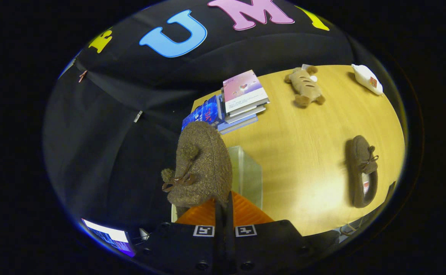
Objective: Open the storage box then place both shoes into the box .Put the left shoe in first, then the right shoe, with the right side of both shoes facing outward in a uniform manner.
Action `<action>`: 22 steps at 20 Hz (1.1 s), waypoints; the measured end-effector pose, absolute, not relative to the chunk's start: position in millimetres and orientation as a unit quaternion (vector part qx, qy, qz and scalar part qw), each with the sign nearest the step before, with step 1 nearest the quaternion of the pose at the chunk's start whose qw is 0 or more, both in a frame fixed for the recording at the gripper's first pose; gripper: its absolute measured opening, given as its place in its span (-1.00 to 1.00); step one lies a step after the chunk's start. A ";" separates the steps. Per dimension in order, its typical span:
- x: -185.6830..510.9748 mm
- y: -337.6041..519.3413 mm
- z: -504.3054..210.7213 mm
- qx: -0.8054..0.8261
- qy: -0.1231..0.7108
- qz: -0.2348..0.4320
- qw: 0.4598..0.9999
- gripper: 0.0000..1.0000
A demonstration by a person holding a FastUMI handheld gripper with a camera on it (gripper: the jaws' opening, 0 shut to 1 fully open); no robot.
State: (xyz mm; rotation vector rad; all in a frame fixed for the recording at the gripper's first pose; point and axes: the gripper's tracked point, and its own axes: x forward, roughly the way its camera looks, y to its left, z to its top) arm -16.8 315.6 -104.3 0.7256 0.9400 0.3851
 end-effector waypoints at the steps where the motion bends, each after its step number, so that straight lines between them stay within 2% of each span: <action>1: -18.3 328.6 -106.8 0.340 0.447 0.180 0.808 -0.90; 7: -24.6 382.9 -126.3 0.375 0.484 0.142 0.778 -0.90; 14: -17.0 400.2 -137.6 0.390 0.486 0.113 0.774 -0.90; 20: -20.2 422.4 -140.4 0.411 0.491 0.136 0.756 -0.90; 21: -21.6 428.8 -134.7 0.422 0.489 0.149 0.749 -0.85; 22: -20.5 435.4 -131.8 0.429 0.489 0.159 0.743 -0.73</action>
